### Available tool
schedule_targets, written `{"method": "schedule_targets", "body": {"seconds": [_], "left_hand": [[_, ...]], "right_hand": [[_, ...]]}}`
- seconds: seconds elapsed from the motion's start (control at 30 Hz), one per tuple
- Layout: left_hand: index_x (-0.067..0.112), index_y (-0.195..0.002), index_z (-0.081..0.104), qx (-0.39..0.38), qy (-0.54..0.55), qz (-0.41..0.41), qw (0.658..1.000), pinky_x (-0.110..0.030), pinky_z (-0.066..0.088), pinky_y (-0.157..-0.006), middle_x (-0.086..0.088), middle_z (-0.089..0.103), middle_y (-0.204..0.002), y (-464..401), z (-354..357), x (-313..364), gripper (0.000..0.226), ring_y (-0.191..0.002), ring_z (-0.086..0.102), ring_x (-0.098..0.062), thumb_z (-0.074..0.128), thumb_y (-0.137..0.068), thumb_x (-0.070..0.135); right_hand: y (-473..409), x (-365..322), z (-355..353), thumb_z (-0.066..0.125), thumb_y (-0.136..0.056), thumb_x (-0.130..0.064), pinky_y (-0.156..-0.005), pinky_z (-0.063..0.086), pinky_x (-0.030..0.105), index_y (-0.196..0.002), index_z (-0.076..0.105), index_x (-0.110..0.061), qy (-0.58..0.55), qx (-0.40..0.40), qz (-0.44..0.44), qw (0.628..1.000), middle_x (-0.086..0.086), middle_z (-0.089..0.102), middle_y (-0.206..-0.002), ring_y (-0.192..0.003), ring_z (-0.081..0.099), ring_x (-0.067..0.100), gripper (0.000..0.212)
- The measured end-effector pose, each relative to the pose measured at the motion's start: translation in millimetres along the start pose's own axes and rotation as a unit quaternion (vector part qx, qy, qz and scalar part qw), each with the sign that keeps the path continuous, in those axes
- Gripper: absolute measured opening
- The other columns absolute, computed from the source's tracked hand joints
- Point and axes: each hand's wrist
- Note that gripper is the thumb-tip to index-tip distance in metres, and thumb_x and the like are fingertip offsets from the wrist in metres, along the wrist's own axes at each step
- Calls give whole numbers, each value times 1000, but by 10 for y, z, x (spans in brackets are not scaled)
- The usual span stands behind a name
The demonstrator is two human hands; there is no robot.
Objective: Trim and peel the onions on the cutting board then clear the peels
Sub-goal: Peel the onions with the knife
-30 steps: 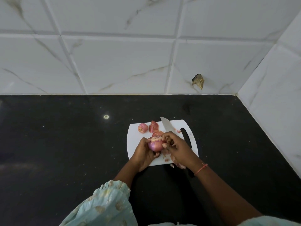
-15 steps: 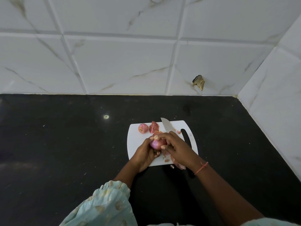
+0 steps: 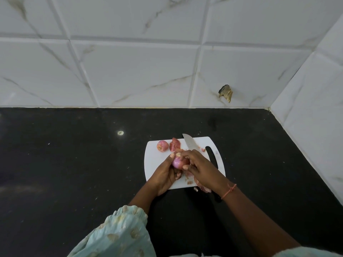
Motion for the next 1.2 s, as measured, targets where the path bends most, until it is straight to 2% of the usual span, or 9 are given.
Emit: {"method": "schedule_targets", "body": {"seconds": [0.07,0.23,0.33,0.47,0.63,0.8,0.97,1.1,1.2], "left_hand": [[6,-109,63,-3,5,-2,1000,-20,42,-51,-7,69,-78,1,-4,8,45,-51,50,-8,44,-97,45],[4,-108,65,-2,7,-12,1000,-21,42,-52,-10,65,-77,-10,-40,0,49,-53,47,-10,45,-98,48],[5,-116,63,-3,-1,-7,1000,-21,43,-52,-11,66,-84,-15,-40,-5,50,-54,47,-11,45,-99,48],[7,-109,66,-3,-3,-3,1000,-21,43,-51,-11,68,-83,8,-14,15,47,-53,48,-10,45,-98,47],[4,-111,63,-9,-6,-12,1000,-19,42,-51,-8,69,-78,30,-1,41,52,-50,48,-8,43,-96,49],[5,-108,62,-12,-4,-18,1000,-19,41,-52,-5,68,-70,30,10,57,50,-48,48,-8,42,-93,49],[6,-109,64,-15,1,-15,1000,-20,41,-52,-7,69,-77,22,3,44,50,-50,48,-8,44,-94,49],[6,-108,64,-11,4,-10,1000,-20,41,-52,-8,68,-78,20,-5,36,49,-51,48,-9,44,-96,48],[7,-109,64,-4,4,-4,1000,-20,41,-51,-7,68,-80,19,1,31,47,-52,49,-9,43,-97,47]], "right_hand": [[-1,4,1,58,-96,-22,-87,49,27,-117,46,-47,-1,5,-5,1000,-11,53,-111,-103,54,1,34],[15,-1,23,55,-98,-19,-76,42,19,-92,45,-47,-4,10,-7,1000,-25,45,-97,-90,52,-3,30],[31,8,18,58,-96,-19,-82,46,20,-104,48,-46,-24,9,3,1000,-28,49,-109,-99,54,-4,30],[9,-20,-8,57,-97,-23,-96,50,28,-127,45,-49,-21,-12,14,1000,-12,53,-126,-117,53,2,41],[0,7,21,57,-97,-23,-95,49,30,-127,47,-44,-20,1,5,1000,-10,54,-122,-114,53,3,38],[-4,10,41,59,-96,-21,-94,47,22,-120,47,-48,-33,16,-3,999,-8,56,-122,-113,53,2,38],[-4,20,31,61,-95,-21,-92,44,13,-122,49,-46,-41,4,5,999,-8,56,-120,-112,53,0,38],[-27,-44,-54,60,-94,-16,-80,41,8,-104,49,-52,-30,-20,15,999,-14,55,-107,-99,53,-8,38],[-46,-62,-95,59,-95,-15,-69,34,10,-86,48,-35,-1,-34,17,999,-15,47,-89,-83,49,-13,25]]}}
Point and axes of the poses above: each hand's wrist, its own y-axis away from the middle knuckle, its own z-axis out of the palm, x = y × z
